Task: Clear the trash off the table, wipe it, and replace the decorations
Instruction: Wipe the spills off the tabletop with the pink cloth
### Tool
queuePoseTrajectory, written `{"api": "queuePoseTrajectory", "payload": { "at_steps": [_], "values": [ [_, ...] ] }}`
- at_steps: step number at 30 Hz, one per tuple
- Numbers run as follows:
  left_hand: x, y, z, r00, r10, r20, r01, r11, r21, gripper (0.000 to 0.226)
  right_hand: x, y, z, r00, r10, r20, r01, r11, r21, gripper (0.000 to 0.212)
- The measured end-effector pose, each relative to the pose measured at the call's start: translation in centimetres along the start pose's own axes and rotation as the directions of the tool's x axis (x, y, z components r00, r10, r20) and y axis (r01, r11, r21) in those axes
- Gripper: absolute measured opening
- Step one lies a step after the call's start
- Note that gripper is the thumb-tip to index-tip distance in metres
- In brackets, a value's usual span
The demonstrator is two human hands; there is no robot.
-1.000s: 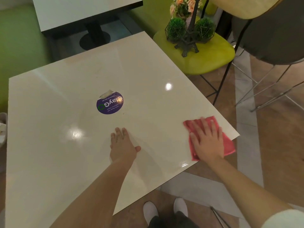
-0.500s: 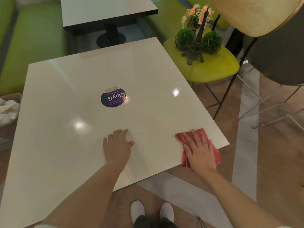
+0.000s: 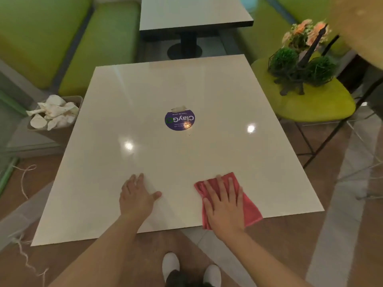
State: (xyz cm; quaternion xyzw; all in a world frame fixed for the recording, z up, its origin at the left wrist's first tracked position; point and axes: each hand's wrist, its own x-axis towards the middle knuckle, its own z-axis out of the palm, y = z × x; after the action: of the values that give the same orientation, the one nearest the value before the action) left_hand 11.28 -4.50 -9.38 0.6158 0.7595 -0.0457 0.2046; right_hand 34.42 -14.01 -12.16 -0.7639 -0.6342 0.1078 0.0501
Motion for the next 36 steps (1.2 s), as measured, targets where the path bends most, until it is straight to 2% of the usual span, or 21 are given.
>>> {"api": "queuePoseTrajectory", "payload": {
  "at_steps": [4, 7, 10, 13, 18, 22, 28, 32, 34, 36],
  "values": [
    [0.3, 0.6, -0.6, 0.996, -0.049, 0.069, 0.049, 0.999, 0.000, 0.093, -0.5, -4.6, 1.5, 0.978, -0.206, 0.034, 0.206, 0.979, -0.008, 0.047],
    [0.3, 0.7, -0.9, 0.994, -0.064, 0.091, 0.063, 0.998, 0.019, 0.093, 0.0, -2.2, 1.0, 0.976, -0.213, 0.041, 0.215, 0.976, -0.028, 0.046],
    [0.0, 0.6, -1.0, 0.995, -0.050, 0.085, 0.047, 0.998, 0.039, 0.093, 1.4, 2.5, -0.2, 1.000, -0.001, -0.008, 0.000, 0.998, -0.068, 0.049],
    [0.2, -0.4, -1.2, 0.997, -0.007, 0.082, 0.002, 0.998, 0.058, 0.091, 2.5, 5.1, -1.2, 0.981, 0.194, -0.004, -0.194, 0.980, -0.047, 0.056],
    [0.7, -2.6, -1.9, 0.988, 0.118, 0.100, -0.121, 0.993, 0.017, 0.057, 2.9, 1.9, -0.6, 0.934, 0.355, -0.047, -0.355, 0.935, -0.011, 0.061],
    [2.2, -5.6, -3.4, 0.954, 0.298, -0.014, -0.298, 0.954, -0.004, 0.045, 2.4, -6.1, 1.2, 0.972, 0.228, -0.052, -0.228, 0.974, 0.003, 0.056],
    [5.3, -7.7, -4.6, 0.943, 0.303, -0.135, -0.318, 0.943, -0.099, 0.042, 1.3, -18.5, 4.0, 1.000, 0.005, -0.021, -0.005, 0.999, 0.034, 0.050],
    [7.7, -6.8, -5.4, 0.938, 0.314, -0.150, -0.333, 0.935, -0.122, 0.052, 1.4, -18.3, 4.5, 0.990, -0.138, 0.000, 0.138, 0.990, 0.033, 0.046],
    [9.0, -6.0, -6.0, 0.947, 0.291, -0.132, -0.308, 0.941, -0.136, 0.055, 2.1, -15.7, 4.0, 0.996, -0.086, -0.030, 0.087, 0.996, 0.034, 0.046],
    [10.3, -5.8, -6.3, 0.955, 0.273, -0.113, -0.286, 0.951, -0.114, 0.063, 3.2, -12.4, 3.1, 0.994, 0.080, -0.067, -0.079, 0.997, 0.026, 0.048]
  ]
}}
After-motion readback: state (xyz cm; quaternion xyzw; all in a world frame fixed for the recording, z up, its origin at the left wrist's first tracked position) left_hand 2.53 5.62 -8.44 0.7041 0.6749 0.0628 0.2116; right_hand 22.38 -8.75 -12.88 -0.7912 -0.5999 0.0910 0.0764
